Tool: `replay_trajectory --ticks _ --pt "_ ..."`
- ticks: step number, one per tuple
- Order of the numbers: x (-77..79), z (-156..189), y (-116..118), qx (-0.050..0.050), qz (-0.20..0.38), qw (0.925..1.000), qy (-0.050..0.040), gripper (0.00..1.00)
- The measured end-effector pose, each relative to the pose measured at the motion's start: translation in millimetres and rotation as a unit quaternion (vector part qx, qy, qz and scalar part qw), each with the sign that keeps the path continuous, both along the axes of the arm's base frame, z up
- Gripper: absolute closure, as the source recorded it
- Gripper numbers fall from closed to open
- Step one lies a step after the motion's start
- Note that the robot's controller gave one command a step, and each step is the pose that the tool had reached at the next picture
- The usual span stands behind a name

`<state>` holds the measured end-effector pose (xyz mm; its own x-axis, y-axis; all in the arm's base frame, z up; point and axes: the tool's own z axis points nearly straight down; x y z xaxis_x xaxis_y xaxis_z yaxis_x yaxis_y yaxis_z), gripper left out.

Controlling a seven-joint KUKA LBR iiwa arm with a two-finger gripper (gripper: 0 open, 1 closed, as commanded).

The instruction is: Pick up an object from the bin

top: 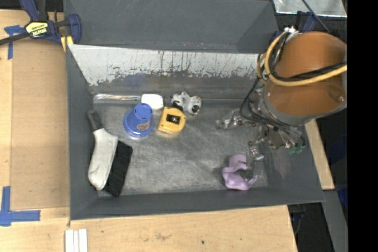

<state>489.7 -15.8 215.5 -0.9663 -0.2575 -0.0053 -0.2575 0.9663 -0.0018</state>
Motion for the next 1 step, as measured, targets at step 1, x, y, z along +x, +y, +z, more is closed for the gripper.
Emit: replay_trajectory --ticks 1 --pt "-0.8 -16.8 -0.6 0.0 0.021 0.9998 0.0002 0.0"
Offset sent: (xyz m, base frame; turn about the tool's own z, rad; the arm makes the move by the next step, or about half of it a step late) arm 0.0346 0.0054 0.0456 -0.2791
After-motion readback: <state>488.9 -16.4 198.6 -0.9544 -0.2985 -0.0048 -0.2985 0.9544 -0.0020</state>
